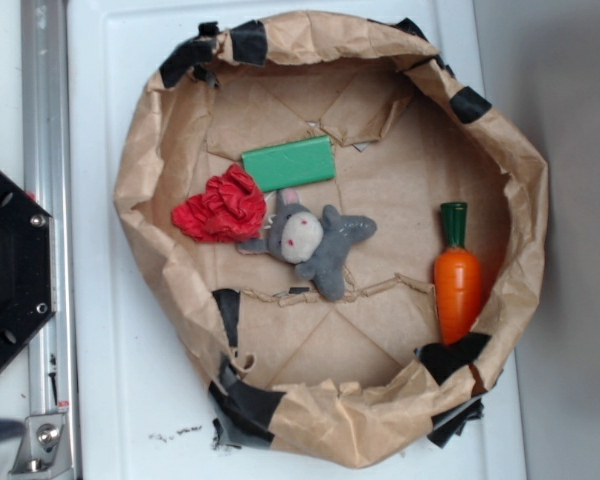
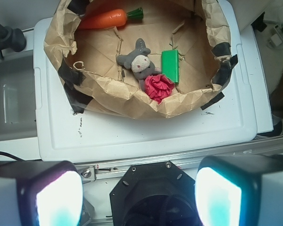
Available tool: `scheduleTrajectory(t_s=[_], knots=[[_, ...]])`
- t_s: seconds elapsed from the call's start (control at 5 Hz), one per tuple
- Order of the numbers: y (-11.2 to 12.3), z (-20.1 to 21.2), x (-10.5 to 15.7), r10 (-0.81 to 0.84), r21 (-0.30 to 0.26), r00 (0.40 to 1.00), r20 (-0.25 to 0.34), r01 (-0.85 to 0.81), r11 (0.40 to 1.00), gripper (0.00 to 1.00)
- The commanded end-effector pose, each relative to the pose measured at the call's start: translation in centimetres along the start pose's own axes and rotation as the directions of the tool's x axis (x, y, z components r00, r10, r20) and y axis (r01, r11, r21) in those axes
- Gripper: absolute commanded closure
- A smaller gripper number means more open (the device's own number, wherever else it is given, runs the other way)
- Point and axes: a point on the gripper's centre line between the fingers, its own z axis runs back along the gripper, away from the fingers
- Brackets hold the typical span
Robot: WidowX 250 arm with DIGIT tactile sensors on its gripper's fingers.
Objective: Grab the red paper.
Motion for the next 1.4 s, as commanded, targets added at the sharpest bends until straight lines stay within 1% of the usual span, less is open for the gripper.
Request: scheduleTrajectory(t_s=[0.0, 0.2, 0.4, 0.6, 0.8, 1.0, 1.2], knots=[[0.0, 0.0, 0.0, 0.0, 0.0, 1.0, 0.0, 0.0, 1.0, 0.0], [2.1, -5.5, 4.5, -0.029, 0.132, 0.989, -0.143, 0.048, 0.99, 0.0], [3.8, -11.3, 8.7, 0.002, 0.044, 0.984, -0.179, 0.006, 0.999, 0.0], [5.2, -14.4, 13.4, 0.016, 0.114, 0.982, -0.187, 0.006, 0.994, 0.0], [4.8, -17.1, 13.3, -0.087, 0.096, 0.977, -0.195, 0.108, 0.99, 0.0], [3.8, -20.4, 10.6, -0.208, 0.045, 0.951, -0.229, 0.224, 0.974, 0.0], [2.4, -20.3, 7.8, -0.281, 0.017, 0.935, -0.215, 0.291, 0.957, 0.0]])
